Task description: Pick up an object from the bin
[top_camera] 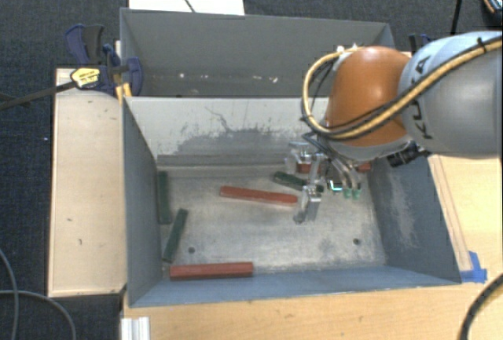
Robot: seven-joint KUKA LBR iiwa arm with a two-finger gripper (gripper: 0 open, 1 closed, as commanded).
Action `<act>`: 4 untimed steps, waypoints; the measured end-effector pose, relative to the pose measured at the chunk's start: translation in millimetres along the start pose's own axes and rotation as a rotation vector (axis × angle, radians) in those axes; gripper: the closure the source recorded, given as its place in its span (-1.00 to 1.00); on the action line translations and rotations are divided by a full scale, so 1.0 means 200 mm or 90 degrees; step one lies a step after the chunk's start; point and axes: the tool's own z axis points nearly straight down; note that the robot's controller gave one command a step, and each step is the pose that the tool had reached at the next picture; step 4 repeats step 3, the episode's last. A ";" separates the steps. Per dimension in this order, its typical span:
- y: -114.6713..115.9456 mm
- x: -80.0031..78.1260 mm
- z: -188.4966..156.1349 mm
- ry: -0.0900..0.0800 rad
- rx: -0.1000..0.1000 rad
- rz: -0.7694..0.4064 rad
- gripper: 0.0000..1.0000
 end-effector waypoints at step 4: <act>-0.01 -0.08 -0.38 -0.010 0.001 -0.047 1.00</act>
Offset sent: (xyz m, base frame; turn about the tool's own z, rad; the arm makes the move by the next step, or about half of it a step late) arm 0.0329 0.0306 -0.0741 -0.1149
